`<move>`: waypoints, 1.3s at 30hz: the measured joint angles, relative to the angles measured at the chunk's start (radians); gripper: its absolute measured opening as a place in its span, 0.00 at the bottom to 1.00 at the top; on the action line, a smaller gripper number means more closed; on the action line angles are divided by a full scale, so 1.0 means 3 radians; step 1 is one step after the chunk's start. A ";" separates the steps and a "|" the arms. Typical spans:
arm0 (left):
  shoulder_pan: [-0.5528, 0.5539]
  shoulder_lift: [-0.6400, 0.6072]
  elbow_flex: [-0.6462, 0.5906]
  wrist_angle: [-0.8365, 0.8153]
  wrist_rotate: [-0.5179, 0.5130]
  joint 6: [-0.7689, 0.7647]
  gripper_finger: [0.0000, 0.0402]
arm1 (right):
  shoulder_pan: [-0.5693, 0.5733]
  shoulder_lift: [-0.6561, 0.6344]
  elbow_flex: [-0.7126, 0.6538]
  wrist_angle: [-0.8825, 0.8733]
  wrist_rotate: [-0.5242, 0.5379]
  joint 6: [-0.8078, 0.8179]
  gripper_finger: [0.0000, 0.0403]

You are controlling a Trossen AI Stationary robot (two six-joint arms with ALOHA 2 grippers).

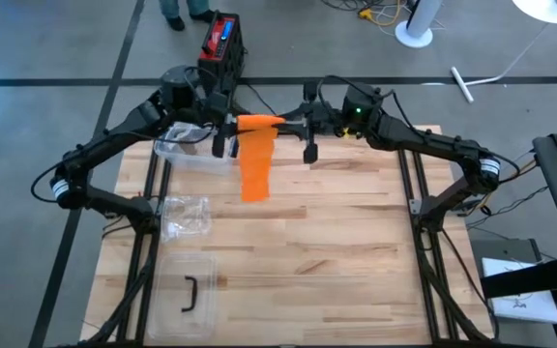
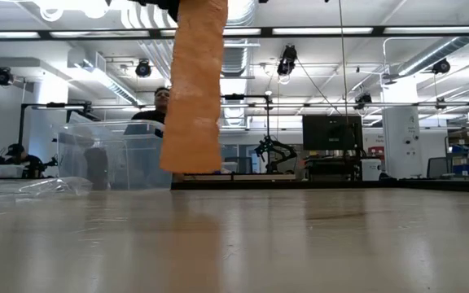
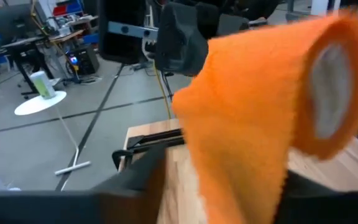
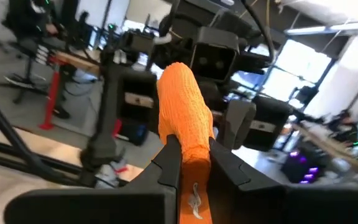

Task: Roll bandage
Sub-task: Roll the orange bandage

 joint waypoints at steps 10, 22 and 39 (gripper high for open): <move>-0.0091 -0.0021 0.0000 0.0058 -0.0031 0.0259 0.02 | -0.0081 -0.0089 0.0000 -0.0095 -0.0354 0.0936 0.09; -0.0091 -0.0077 0.0000 0.0367 -0.0450 0.0376 0.00 | -0.0225 -0.0072 -0.0003 -0.0455 -0.0901 0.1659 0.10; -0.0113 -0.0066 -0.0001 0.1105 -0.0626 0.0303 0.00 | -0.0153 0.0124 0.0004 -0.0480 -0.0967 0.1758 0.10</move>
